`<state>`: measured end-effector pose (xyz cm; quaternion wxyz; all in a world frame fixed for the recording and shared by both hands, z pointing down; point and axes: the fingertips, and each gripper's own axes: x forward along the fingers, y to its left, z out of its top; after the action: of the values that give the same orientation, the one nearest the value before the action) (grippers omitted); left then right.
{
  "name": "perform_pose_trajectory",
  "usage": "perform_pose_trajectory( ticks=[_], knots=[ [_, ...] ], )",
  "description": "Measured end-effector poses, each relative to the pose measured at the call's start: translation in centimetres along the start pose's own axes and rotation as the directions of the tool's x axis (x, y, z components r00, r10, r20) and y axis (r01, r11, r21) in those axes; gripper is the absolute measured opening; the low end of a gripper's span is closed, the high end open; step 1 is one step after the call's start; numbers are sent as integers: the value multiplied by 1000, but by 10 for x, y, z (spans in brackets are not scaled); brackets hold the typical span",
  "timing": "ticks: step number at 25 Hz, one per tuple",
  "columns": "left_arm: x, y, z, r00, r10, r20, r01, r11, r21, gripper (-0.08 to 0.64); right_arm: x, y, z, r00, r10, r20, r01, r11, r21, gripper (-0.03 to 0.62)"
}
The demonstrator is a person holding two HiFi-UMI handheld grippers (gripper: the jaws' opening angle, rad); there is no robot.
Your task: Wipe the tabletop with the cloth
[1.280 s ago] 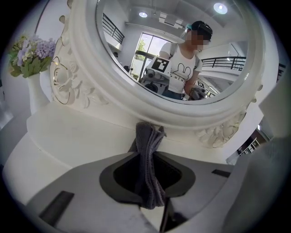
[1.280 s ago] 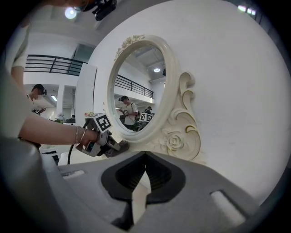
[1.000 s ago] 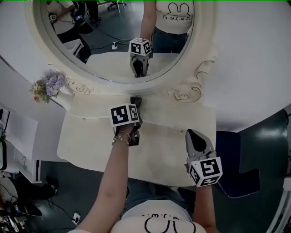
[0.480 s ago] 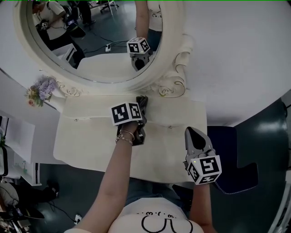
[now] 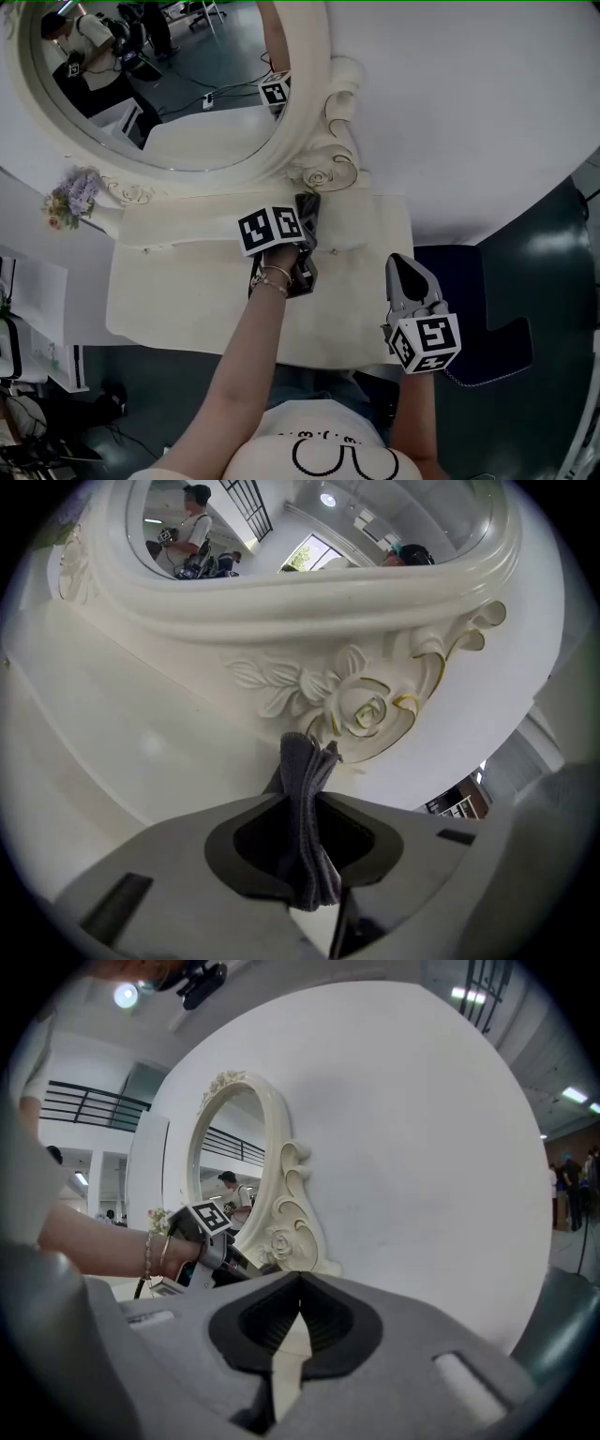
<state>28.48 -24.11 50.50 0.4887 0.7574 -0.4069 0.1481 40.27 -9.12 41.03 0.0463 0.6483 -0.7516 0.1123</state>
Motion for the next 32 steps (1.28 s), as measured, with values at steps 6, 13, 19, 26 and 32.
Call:
perform_pose_trajectory(
  ticks=[6,13,19,26,32],
  knots=[
    [22,-43,-25,991,-125,-50,120,988,-93,83,-22,-27,-1,999,-52,7,51,999,9,2],
    [41,-113,-58,922,-380,-67,367,917,-155,83,-51,-58,-3,994,-113,10,113,993,19,2],
    [6,-176,-66,807,-590,38,562,786,256,83,-69,-73,1,989,-146,25,145,989,38,2],
    [-72,-187,-51,691,-687,224,372,604,705,83,-69,-59,15,985,-122,122,127,991,-37,2],
    [-144,-153,-34,637,-643,425,16,563,826,83,-71,-22,49,951,-67,301,133,970,-203,2]
  ],
)
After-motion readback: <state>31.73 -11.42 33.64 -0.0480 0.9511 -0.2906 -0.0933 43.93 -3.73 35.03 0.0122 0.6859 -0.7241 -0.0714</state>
